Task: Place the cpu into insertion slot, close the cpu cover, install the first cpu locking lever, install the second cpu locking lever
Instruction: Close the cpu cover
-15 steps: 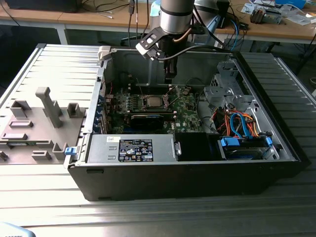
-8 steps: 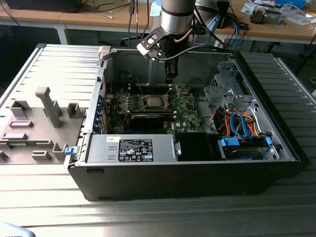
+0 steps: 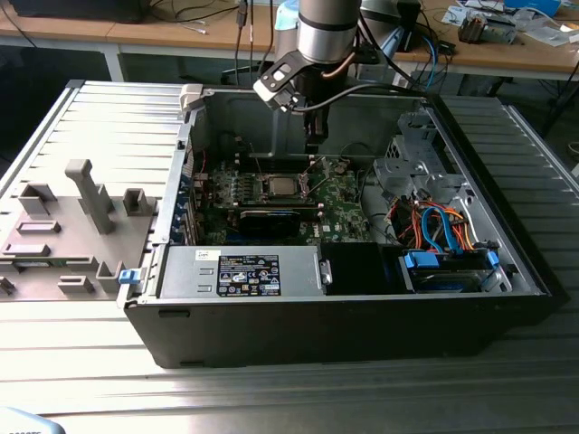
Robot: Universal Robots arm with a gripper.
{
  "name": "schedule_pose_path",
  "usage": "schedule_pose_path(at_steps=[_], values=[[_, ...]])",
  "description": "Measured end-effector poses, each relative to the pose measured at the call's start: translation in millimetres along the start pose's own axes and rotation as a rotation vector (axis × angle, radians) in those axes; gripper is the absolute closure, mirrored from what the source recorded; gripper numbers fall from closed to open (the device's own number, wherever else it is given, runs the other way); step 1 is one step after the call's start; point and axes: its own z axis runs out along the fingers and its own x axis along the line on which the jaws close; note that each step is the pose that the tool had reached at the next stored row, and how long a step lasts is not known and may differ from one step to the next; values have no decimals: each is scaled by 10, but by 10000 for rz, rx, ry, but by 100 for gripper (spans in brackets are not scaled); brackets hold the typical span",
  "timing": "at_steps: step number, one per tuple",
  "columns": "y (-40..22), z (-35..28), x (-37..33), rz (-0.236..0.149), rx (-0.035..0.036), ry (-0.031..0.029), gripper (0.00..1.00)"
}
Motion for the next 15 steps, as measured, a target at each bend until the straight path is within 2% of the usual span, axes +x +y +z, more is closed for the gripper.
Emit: schedule_pose_path(at_steps=[15], values=[[84,18,2,0,0,0,89]])
